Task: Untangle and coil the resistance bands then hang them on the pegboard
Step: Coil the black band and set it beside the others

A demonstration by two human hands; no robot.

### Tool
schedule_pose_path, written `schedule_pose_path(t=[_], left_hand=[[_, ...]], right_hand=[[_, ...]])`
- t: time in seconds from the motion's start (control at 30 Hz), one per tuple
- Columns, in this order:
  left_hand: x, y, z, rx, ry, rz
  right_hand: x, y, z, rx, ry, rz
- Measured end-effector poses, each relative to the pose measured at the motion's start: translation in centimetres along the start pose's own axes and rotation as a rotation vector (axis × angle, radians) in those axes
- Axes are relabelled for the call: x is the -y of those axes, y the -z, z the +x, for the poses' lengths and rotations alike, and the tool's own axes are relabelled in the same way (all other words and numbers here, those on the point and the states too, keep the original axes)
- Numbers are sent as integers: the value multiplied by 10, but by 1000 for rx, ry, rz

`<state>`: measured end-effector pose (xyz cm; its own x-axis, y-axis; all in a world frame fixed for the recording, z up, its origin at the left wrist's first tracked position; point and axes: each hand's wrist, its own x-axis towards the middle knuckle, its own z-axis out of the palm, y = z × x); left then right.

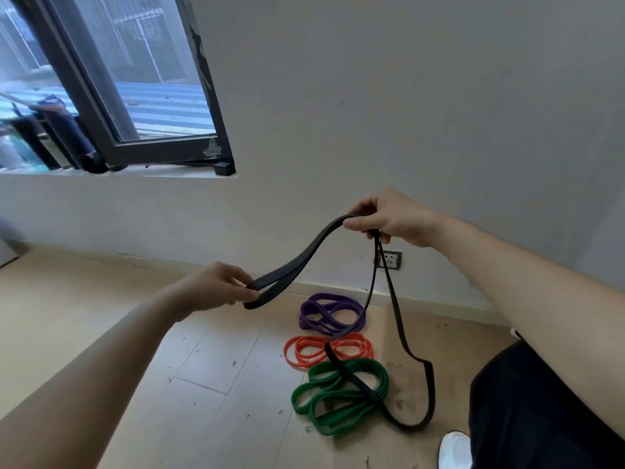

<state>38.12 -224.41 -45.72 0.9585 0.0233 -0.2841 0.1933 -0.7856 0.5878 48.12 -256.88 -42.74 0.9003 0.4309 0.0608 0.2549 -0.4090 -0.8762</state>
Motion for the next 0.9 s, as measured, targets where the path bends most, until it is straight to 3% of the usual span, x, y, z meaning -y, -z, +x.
schedule_pose_path(t=[0.1, 0.3, 0.47, 0.67, 0.8, 0.9], left_hand=[[-12, -6, -4, -3, -108, -16], [-49, -21, -13, -72, -358, -322], [-62, -30, -19, -17, -464, -284], [-65, -24, -26, -73, -527, -303], [-66, -10, -31, -177, -563, -504], [-54, 8, -31, -310, -539, -700]], right_hand=[[13, -15, -4, 42, 67, -3], [33, -41, -17, 179, 134, -83], [41, -48, -24, 269, 175, -138], [30, -47, -19, 436, 64, -196], [10, -57, -16, 601, -62, -264], [-1, -57, -14, 606, -108, -194]])
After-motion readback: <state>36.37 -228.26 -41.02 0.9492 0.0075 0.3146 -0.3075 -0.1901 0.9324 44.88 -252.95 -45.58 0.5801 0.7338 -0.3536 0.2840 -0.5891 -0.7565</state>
